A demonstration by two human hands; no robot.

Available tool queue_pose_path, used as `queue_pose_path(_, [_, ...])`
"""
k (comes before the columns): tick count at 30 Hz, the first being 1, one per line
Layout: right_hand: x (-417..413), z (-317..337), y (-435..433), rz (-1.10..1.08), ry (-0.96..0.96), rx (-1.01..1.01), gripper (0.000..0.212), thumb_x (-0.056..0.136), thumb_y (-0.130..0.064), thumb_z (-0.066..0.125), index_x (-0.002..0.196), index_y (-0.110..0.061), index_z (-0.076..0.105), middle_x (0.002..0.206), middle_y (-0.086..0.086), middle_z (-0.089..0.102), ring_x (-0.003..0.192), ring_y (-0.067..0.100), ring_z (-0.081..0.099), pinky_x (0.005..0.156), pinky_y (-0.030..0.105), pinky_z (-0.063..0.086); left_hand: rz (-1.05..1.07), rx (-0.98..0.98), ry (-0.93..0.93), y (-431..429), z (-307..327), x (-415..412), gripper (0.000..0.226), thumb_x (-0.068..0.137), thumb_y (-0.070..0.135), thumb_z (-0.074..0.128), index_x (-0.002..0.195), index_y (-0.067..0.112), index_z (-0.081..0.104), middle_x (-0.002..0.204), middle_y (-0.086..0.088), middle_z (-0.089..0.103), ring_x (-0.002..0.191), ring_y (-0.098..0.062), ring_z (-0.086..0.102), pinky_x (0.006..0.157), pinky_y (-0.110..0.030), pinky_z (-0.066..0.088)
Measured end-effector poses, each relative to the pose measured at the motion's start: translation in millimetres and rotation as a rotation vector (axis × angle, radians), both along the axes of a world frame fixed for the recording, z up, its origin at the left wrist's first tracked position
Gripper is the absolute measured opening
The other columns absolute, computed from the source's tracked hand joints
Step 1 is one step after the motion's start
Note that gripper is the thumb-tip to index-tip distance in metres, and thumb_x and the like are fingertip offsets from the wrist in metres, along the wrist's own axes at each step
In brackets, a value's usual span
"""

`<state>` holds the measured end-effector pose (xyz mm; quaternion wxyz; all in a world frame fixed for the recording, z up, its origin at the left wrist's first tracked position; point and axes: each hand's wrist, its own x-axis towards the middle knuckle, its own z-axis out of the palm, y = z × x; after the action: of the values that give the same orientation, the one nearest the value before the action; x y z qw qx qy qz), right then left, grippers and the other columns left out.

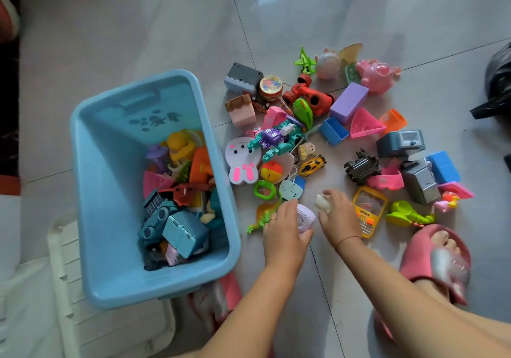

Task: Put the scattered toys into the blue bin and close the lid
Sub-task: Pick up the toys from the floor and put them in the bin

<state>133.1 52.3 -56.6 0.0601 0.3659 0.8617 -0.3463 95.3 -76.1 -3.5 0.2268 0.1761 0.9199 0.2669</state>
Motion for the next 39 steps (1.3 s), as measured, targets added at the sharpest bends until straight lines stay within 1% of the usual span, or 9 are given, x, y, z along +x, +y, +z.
queue_pose_path(6, [-17,85,-9,-0.207,0.338,-0.098,0.026,0.079,-0.015,0.067,0.098,-0.02,0.051,0.101,0.007,0.061,0.085,0.024,0.057,0.072,0.027,0.039,0.129,0.282,0.128,-17,95,-11,0.064,0.078,0.037,0.071,0.134,0.024,0.042,0.131,0.007,0.05,0.116,-0.01,0.048,0.095,-0.026,0.044])
queue_pose_path(9, [-33,130,-33,-0.092,0.477,-0.141,0.021,0.079,-0.019,0.07,0.095,-0.022,0.056,0.097,0.003,0.062,0.084,0.02,0.057,0.073,0.026,0.042,0.307,0.376,0.216,-47,134,-27,0.063,0.076,0.036,0.074,0.13,0.021,0.046,0.127,0.003,0.053,0.113,-0.011,0.049,0.093,-0.025,0.043])
queue_pose_path(12, [-41,166,-75,0.148,0.519,-0.202,0.024,0.079,-0.025,0.071,0.1,-0.019,0.061,0.099,-0.002,0.062,0.086,0.014,0.058,0.077,0.023,0.046,0.532,0.299,0.285,-102,148,-48,0.064,0.076,0.029,0.075,0.132,0.016,0.047,0.129,-0.005,0.052,0.116,-0.022,0.051,0.095,-0.032,0.042])
queue_pose_path(16, [-37,175,-132,0.444,0.427,-0.128,0.032,0.08,-0.022,0.067,0.11,-0.019,0.059,0.106,-0.003,0.063,0.097,0.015,0.056,0.082,0.019,0.04,0.751,0.138,0.18,-162,147,-59,0.066,0.078,0.026,0.071,0.137,0.017,0.043,0.133,-0.012,0.048,0.117,-0.033,0.051,0.093,-0.039,0.043])
queue_pose_path(20, [-32,170,-151,0.531,0.358,-0.048,0.039,0.079,-0.023,0.065,0.118,-0.02,0.057,0.113,0.0,0.062,0.106,0.023,0.053,0.094,0.034,0.043,0.806,0.15,0.191,-174,151,-60,0.067,0.081,0.028,0.068,0.14,0.015,0.039,0.137,-0.012,0.045,0.12,-0.033,0.049,0.094,-0.039,0.042])
queue_pose_path(25, [-27,162,-128,0.415,0.354,-0.058,0.036,0.078,-0.018,0.065,0.114,-0.02,0.058,0.11,0.0,0.058,0.103,0.019,0.053,0.092,0.038,0.047,0.821,0.118,0.143,-175,139,-63,0.068,0.083,0.029,0.068,0.141,0.014,0.036,0.139,-0.011,0.043,0.121,-0.033,0.047,0.094,-0.041,0.042])
queue_pose_path(31, [-13,131,-74,0.168,0.244,-0.084,0.027,0.082,-0.011,0.063,0.109,-0.013,0.061,0.108,0.003,0.06,0.096,0.014,0.054,0.081,0.021,0.039,0.852,-0.032,0.114,-168,111,-70,0.071,0.08,0.028,0.069,0.141,0.012,0.036,0.143,-0.014,0.039,0.126,-0.037,0.041,0.098,-0.048,0.038])
queue_pose_path(35, [0,85,-44,0.083,0.047,-0.109,0.032,0.079,-0.014,0.065,0.111,-0.014,0.06,0.109,0.007,0.059,0.101,0.022,0.056,0.088,0.034,0.046,0.725,0.022,0.174,-129,97,-69,0.065,0.082,0.028,0.068,0.138,0.012,0.039,0.141,-0.011,0.042,0.127,-0.031,0.043,0.102,-0.044,0.036])
queue_pose_path(39, [17,41,-38,0.096,-0.182,-0.17,0.051,0.073,-0.021,0.073,0.121,-0.015,0.055,0.119,0.008,0.053,0.11,0.026,0.054,0.095,0.039,0.045,0.409,0.157,0.349,-57,88,-40,0.051,0.082,0.028,0.066,0.129,0.016,0.05,0.13,-0.004,0.051,0.12,-0.021,0.047,0.104,-0.038,0.037])
